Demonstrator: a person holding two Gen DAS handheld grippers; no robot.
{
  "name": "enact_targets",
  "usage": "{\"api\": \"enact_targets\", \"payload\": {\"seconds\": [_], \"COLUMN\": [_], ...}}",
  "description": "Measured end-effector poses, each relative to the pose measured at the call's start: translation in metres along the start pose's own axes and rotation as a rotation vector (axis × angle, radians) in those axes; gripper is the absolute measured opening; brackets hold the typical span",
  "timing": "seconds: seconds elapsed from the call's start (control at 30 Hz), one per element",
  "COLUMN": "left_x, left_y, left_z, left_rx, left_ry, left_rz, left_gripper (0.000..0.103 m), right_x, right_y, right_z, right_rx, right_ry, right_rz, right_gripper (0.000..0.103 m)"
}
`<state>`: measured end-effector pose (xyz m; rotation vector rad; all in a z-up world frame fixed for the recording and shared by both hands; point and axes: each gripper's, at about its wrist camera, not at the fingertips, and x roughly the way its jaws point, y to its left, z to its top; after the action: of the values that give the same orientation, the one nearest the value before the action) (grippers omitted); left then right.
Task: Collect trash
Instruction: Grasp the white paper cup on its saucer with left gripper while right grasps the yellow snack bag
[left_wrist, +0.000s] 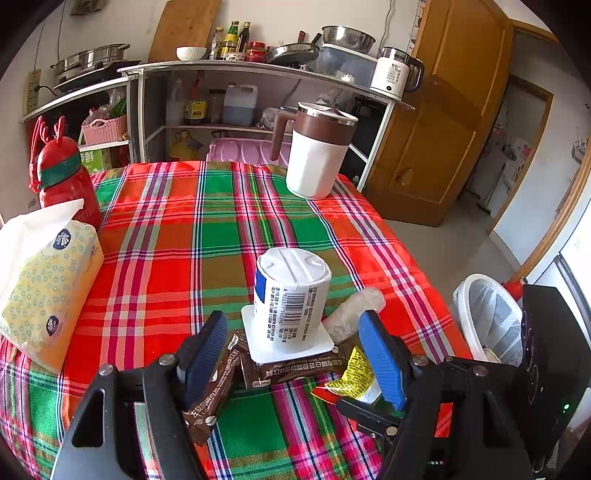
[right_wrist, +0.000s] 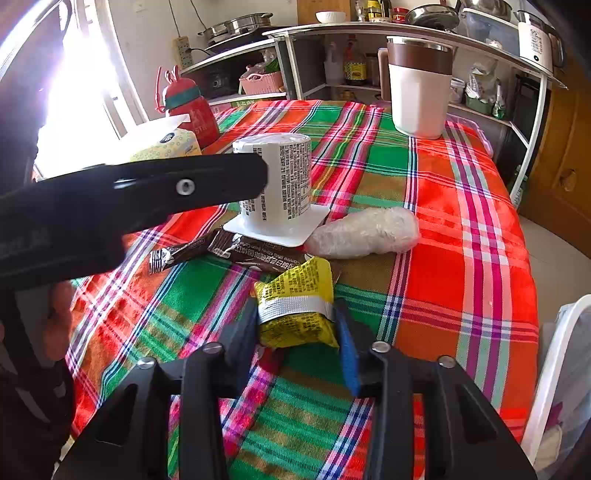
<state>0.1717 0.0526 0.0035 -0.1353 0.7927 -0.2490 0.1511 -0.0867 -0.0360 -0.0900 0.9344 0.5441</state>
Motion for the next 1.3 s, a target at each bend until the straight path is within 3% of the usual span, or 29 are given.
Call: {"api": "enact_targets", "payload": {"seconds": [0.53, 0.83, 1.3], "left_x": [0.025, 0.033, 0.014], "left_y": [-0.009, -0.011, -0.016], "left_z": [0.011, 0.012, 0.002], "left_rx": [0.021, 0.022, 0.004], "left_ry": [0.002, 0.007, -0.009], "left_rz": [0.05, 0.09, 0.069], "left_gripper": [0.075, 0.052, 0.051], "right_x": [-0.019, -0.02, -0.033], "right_y": [-0.021, -0.026, -0.032], "right_z": [-0.018, -0.021, -0.029], "right_rx": [0.114, 0.137, 0.191], "right_ry": [-0.027, -0.035, -0.07], "right_rz": [-0.003, 0.01, 0.004], "right_gripper": [0.035, 0.035, 0.035]}}
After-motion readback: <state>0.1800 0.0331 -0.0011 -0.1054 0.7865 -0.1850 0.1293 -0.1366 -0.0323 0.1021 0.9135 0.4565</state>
